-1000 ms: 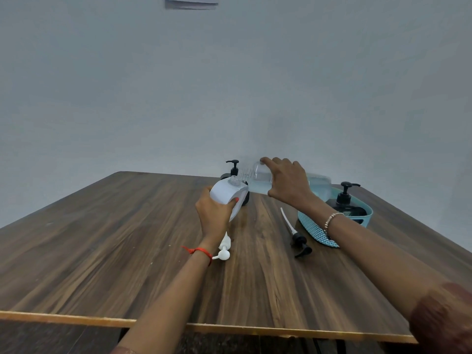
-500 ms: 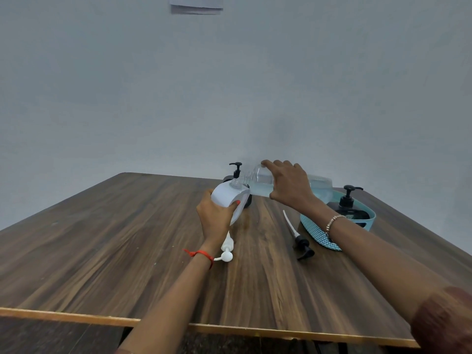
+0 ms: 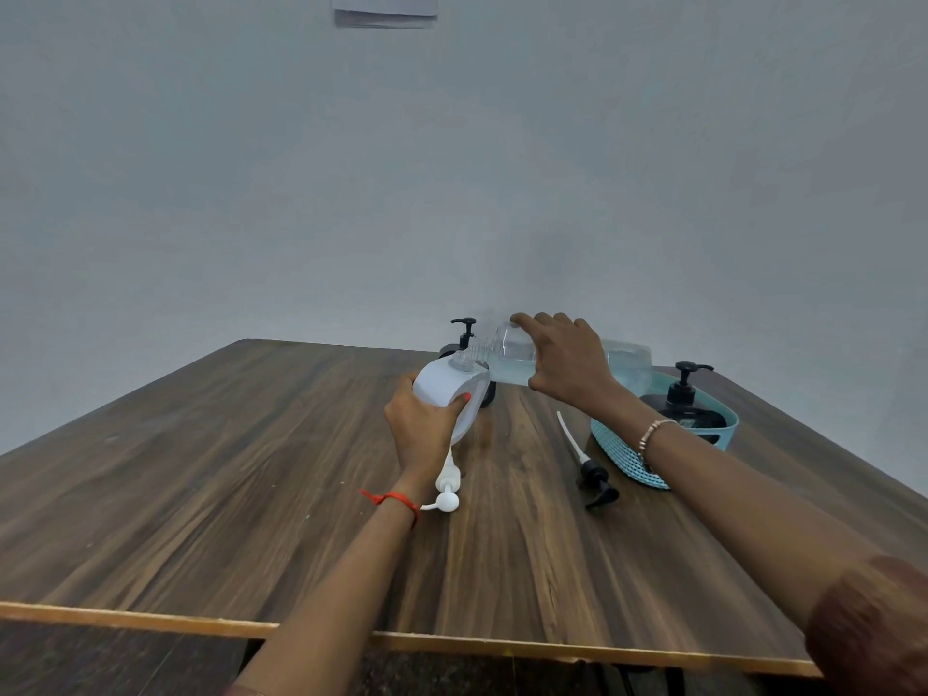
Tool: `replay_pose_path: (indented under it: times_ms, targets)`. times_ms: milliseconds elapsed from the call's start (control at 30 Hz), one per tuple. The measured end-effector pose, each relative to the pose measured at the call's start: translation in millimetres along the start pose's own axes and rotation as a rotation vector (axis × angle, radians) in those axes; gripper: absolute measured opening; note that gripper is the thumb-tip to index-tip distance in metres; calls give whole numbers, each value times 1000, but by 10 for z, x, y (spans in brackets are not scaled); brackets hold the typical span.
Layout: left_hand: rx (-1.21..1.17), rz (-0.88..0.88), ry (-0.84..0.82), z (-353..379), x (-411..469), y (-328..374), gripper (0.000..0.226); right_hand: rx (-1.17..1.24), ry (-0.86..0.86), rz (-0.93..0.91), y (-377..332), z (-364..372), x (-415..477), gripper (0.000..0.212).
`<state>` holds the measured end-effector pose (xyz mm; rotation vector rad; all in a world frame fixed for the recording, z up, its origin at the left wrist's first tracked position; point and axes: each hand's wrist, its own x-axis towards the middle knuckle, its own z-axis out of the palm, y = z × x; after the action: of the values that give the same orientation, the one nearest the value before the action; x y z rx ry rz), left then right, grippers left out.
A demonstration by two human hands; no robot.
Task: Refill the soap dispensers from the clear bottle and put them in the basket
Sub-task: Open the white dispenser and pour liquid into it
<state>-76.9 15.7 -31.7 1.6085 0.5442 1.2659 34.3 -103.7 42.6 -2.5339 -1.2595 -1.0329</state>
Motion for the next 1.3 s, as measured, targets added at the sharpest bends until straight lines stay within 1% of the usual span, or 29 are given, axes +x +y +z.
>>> replay_pose_path:
  times_ms: [367, 1300]
  targets:
    - [6, -3, 6, -9, -1, -17, 52, 3, 9, -19, -16, -22, 9, 66]
    - [-5, -12, 19, -77, -5, 11, 44, -29, -4, -35, -65, -54, 23, 65]
